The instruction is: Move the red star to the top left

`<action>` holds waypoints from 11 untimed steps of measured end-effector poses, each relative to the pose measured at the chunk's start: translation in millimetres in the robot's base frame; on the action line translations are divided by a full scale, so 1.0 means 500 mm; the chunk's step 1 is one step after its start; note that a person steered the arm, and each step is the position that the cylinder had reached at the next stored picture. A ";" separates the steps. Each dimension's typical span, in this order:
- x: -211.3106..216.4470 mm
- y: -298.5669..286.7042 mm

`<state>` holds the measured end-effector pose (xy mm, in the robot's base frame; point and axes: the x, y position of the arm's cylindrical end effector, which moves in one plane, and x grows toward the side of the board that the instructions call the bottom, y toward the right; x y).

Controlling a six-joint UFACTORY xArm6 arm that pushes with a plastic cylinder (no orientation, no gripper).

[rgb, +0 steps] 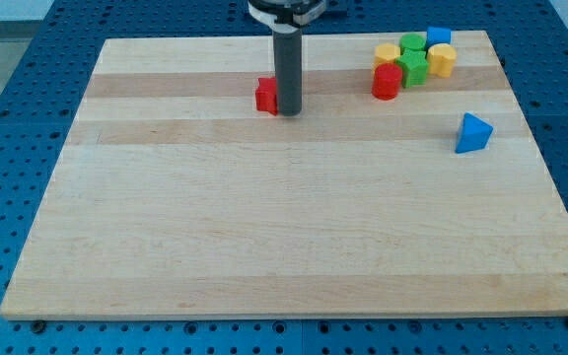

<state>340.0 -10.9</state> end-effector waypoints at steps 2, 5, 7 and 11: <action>-0.051 -0.062; -0.012 -0.264; -0.028 -0.308; -0.173 -0.324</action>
